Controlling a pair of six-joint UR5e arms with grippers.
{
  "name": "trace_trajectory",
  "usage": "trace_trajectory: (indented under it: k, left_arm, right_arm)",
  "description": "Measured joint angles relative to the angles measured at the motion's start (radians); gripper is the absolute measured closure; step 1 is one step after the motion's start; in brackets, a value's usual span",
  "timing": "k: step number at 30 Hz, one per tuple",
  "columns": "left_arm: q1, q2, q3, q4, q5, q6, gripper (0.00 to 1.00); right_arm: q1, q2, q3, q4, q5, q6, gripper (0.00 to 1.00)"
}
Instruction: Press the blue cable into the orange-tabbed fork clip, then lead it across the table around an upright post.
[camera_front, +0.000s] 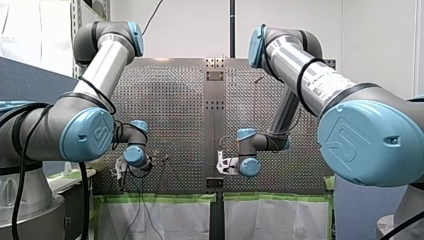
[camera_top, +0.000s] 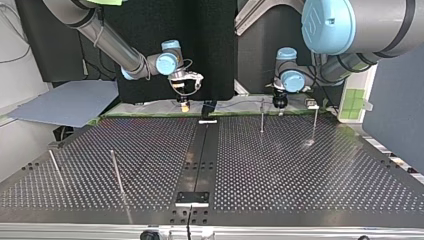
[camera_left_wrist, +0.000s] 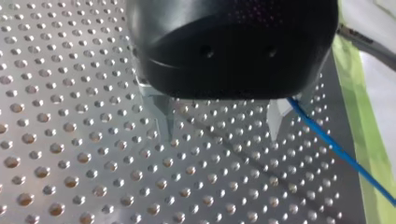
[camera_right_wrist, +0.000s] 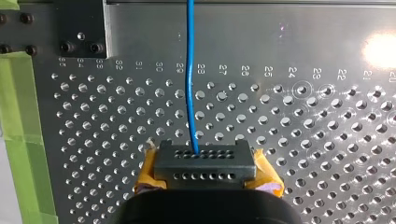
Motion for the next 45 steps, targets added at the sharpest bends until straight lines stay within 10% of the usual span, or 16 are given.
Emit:
trace_trajectory:
  k: [28, 45]
  left_arm:
    - [0.010, 0.008, -0.102, -0.007, 0.121, -0.026, 0.00]
    - [-0.003, 0.115, -0.206, 0.049, 0.167, -0.051, 0.00]
  right_arm:
    - [0.000, 0.000, 0.000, 0.004, -0.002, 0.000, 1.00]
    - [0.000, 0.000, 0.001, 0.009, -0.002, 0.000, 1.00]
